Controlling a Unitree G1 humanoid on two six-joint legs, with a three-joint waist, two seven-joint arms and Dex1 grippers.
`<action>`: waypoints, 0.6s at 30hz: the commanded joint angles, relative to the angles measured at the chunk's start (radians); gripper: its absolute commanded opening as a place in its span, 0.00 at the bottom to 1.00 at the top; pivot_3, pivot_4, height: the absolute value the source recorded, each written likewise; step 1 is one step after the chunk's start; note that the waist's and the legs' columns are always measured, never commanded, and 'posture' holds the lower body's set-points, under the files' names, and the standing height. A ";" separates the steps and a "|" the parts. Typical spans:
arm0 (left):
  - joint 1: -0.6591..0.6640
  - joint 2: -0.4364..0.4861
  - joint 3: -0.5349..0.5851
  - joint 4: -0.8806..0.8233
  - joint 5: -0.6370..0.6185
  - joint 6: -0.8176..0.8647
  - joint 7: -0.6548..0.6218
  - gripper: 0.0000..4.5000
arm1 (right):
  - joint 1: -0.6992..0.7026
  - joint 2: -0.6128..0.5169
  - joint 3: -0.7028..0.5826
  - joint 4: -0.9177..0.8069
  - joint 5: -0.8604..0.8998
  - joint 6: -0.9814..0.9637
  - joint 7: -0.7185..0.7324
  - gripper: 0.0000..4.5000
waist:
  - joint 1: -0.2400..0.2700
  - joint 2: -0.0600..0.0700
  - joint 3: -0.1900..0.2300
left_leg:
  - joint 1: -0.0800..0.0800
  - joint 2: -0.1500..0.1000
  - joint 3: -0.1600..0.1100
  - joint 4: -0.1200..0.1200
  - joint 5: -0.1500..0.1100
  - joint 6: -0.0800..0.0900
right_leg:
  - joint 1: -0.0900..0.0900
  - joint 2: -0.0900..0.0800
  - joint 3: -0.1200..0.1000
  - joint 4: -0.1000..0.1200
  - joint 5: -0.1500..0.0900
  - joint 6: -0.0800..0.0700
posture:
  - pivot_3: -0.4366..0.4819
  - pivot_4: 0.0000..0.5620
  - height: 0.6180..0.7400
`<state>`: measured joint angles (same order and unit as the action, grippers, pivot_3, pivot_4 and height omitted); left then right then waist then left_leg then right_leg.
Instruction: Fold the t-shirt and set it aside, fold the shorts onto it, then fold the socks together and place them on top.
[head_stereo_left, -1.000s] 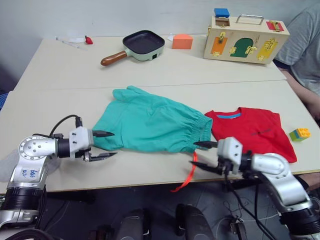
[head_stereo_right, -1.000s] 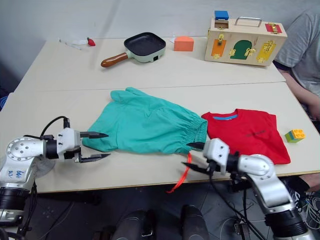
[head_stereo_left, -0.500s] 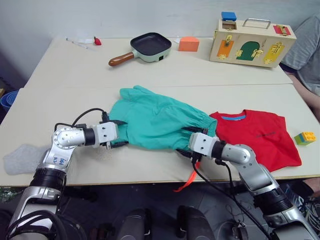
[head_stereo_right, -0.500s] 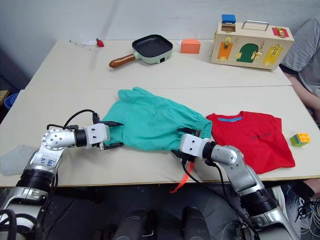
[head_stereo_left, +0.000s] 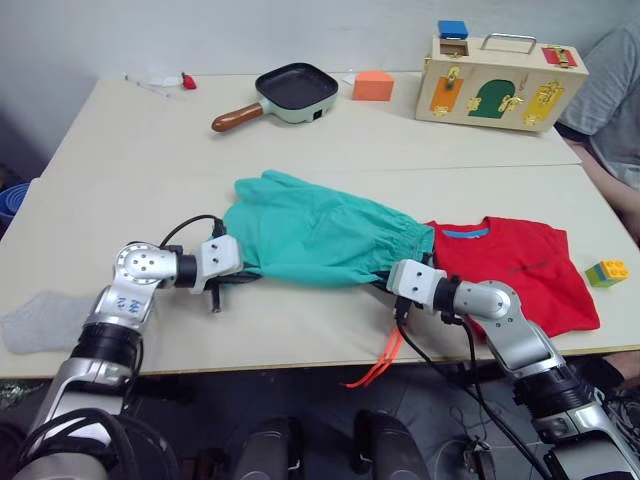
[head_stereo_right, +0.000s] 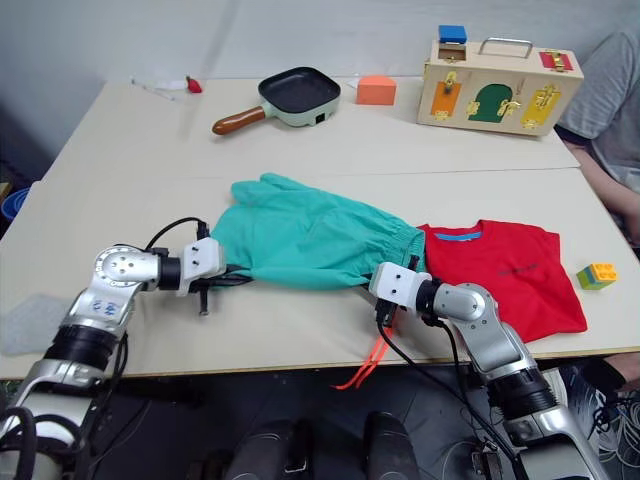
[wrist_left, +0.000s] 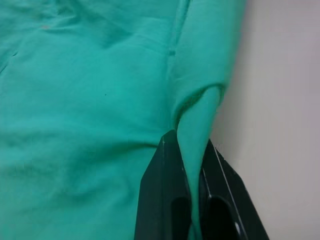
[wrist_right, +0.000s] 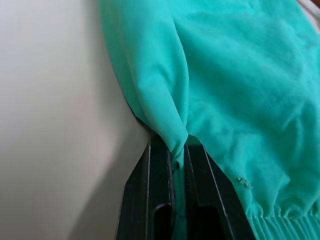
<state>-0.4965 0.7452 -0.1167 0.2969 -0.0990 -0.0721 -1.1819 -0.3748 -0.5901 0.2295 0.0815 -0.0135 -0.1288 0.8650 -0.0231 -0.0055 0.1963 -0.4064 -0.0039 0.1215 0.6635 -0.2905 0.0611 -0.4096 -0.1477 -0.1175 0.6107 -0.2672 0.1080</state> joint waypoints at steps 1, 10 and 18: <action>0.127 0.078 0.057 -0.248 -0.088 0.152 -0.037 0.00 | 0.030 -0.044 -0.038 -0.030 0.060 -0.060 0.068 0.01 | -0.008 0.000 0.000 | 0.000 0.000 0.000 0.000 0.000 0.001 | 0.000 0.000 -0.001 0.000 0.000 0.000 | 0.48 0.27 1.00; 0.525 0.113 0.242 -0.674 -0.138 0.318 0.150 0.00 | 0.101 -0.130 -0.059 -0.022 0.171 -0.190 0.234 0.01 | -0.001 0.000 0.002 | 0.000 0.001 0.000 0.000 -0.005 -0.003 | 0.001 -0.001 -0.001 -0.008 0.000 0.000 | 0.48 0.27 1.00; 0.655 0.069 0.256 -0.790 -0.210 0.400 0.217 0.11 | 0.115 -0.142 -0.078 0.035 0.224 -0.215 0.269 0.13 | 0.001 0.001 0.002 | 0.002 0.001 0.000 -0.001 -0.004 -0.006 | 0.001 -0.002 0.000 -0.007 0.000 -0.001 | 0.48 0.27 1.00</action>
<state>0.1469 0.8079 0.1062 -0.4683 -0.2919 0.3150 -0.9783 -0.2670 -0.6994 0.2082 0.1124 0.1894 -0.3446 1.1285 -0.0220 -0.0048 0.1987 -0.4048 -0.0027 0.1212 0.6627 -0.2944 0.0544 -0.4090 -0.1492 -0.1172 0.6041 -0.2677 0.1073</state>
